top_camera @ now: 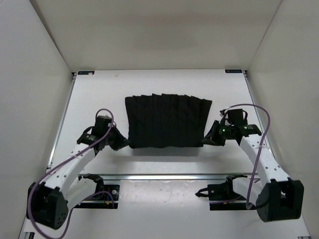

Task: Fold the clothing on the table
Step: Fold the skirt

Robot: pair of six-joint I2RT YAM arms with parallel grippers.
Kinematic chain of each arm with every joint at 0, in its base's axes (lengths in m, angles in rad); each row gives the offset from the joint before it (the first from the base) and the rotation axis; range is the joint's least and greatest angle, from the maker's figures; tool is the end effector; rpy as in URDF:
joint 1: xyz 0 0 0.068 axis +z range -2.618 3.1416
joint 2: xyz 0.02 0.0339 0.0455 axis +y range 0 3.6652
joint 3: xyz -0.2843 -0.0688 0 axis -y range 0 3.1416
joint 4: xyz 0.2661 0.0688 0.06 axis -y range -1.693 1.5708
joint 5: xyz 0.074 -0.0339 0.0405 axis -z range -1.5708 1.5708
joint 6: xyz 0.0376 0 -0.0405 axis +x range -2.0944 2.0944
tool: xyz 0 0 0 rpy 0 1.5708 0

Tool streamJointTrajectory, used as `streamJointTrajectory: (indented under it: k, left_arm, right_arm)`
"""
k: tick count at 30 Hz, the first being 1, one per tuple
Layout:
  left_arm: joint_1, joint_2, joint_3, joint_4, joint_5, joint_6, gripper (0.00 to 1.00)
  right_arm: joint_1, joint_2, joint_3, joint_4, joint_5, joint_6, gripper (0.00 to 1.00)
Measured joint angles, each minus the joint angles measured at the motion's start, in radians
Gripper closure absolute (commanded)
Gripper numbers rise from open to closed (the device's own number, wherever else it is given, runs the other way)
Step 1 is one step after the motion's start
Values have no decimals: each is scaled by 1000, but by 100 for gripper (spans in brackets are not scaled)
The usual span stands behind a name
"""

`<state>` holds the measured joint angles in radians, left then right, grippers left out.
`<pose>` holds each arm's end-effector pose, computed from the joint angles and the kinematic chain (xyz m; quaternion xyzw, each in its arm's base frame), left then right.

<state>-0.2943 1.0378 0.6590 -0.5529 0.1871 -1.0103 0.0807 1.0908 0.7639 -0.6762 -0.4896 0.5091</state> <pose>0.2000 -0.0679 0.2267 -0.3037 0.8956 -0.2603 0.1947 0.2155 0.0352 0.2467 0.1317 0.9245 0.3016 0.1923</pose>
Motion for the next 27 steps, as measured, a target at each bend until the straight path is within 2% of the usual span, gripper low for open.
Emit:
streamJointTrajectory:
  k: [5,9,12,15,16,17,18,19,20,21,22,23,24,27]
  left_arm:
    - [-96,-238,-71,-213,31,-14,100]
    - [-54,-317,-27,-304,69,-19,100]
    - [-24,-201,88,-304,88,-24,100]
    - [5,14,238,-246,92,-23,99]
    - [18,100,289,-222,95,-22,95]
    - [29,192,346,-191,101,-18,82]
    - [37,285,401,-163,104,-12,67]
    - [41,366,457,-146,113,3,60]
    - [42,449,520,-137,115,13,55]
    - [44,528,583,-120,117,22,54]
    - [48,615,647,-88,116,35,47]
    - [54,677,683,-57,119,45,45]
    - [61,717,699,-29,125,48,44]
    - [92,781,680,26,150,51,41]
  right_arm:
    - [56,-197,-24,-245,1,-16,100]
    - [57,-269,31,-400,-16,-19,100]
    - [-13,-187,163,-414,-64,-35,100]
    - [-85,-35,234,-312,-105,-39,100]
    - [-109,32,248,-273,-114,-39,100]
    - [-136,97,265,-235,-121,-38,100]
    - [-161,186,282,-187,-131,-35,94]
    - [-181,258,293,-152,-132,-29,86]
    - [-200,328,307,-119,-126,-22,69]
    - [-221,392,320,-89,-118,-17,63]
    - [-242,443,333,-64,-109,-16,50]
    - [-258,480,348,-45,-100,-12,35]
    - [-273,501,362,-28,-84,-12,30]
    - [-286,501,415,-8,-25,-21,28]
